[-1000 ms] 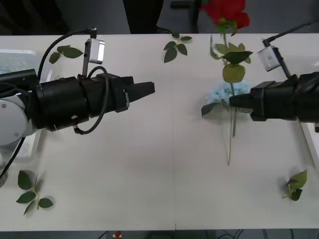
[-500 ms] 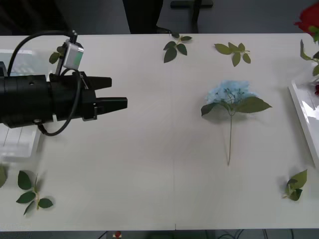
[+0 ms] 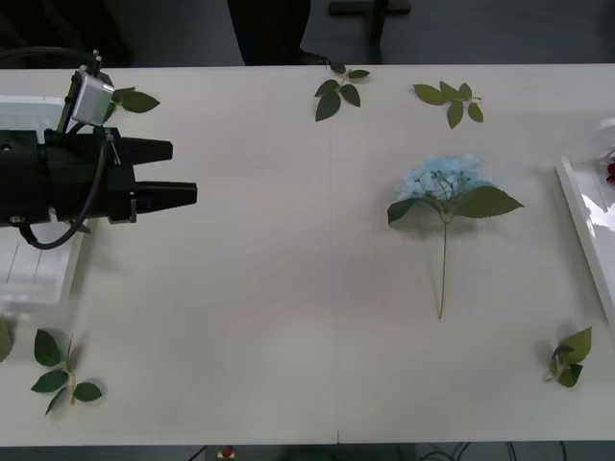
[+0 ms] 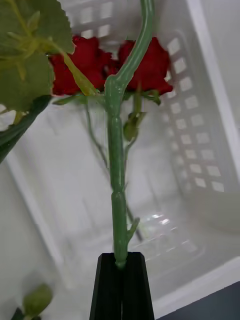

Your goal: Place the red flowers into the right box and the blue flowers into the left box. If a person shows an open palm, hand one flower to the person first, then continue sorting.

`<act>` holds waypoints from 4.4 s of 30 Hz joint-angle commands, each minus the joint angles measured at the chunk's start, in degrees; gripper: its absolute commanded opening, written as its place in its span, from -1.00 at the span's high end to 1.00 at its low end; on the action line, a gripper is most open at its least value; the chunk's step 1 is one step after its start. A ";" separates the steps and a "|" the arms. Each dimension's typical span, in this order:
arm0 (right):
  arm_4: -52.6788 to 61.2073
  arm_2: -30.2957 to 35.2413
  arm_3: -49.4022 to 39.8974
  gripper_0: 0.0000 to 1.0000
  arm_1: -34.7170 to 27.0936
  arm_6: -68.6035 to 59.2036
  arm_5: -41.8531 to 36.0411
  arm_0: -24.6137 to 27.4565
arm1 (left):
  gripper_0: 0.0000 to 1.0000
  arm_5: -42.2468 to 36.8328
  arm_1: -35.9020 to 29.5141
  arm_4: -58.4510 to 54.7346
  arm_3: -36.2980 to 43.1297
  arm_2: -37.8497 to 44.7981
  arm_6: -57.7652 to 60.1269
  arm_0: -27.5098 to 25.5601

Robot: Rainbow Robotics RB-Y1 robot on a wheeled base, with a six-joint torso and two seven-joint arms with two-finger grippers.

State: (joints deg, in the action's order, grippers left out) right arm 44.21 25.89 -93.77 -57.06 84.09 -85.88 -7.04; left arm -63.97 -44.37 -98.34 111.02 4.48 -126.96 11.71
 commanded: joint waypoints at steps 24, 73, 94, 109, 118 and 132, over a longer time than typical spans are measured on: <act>-0.62 -10.86 11.33 -1.00 1.07 3.80 16.09 -1.05 | -1.00 -0.19 1.57 -0.44 0.69 -0.44 -0.83 2.09; -19.69 -38.81 -3.26 -1.00 29.90 -18.88 16.62 -9.92 | -1.00 -0.10 1.57 -0.62 0.69 -0.35 -0.83 1.91; -20.83 -39.87 -0.27 1.00 30.69 -18.70 19.35 -10.27 | -1.00 -0.01 1.57 -1.15 0.69 -0.44 -0.74 1.91; -20.30 -33.28 -14.16 1.00 28.49 -15.89 19.35 -9.04 | -1.00 -0.01 1.57 -1.32 0.69 -0.35 -0.66 1.91; -19.34 -31.25 -23.12 1.00 28.58 -4.29 33.32 -8.34 | -1.00 -0.01 1.57 -1.24 0.69 -0.35 -0.66 1.82; -12.57 -41.27 -22.07 1.00 27.09 8.81 69.18 -12.03 | -1.00 -0.01 1.75 -1.06 0.61 -0.35 -0.57 1.82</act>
State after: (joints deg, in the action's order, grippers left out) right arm 31.55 -14.04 -115.13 -28.05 92.34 -19.80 -16.39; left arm -63.98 -43.46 -98.89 110.95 4.42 -126.97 11.77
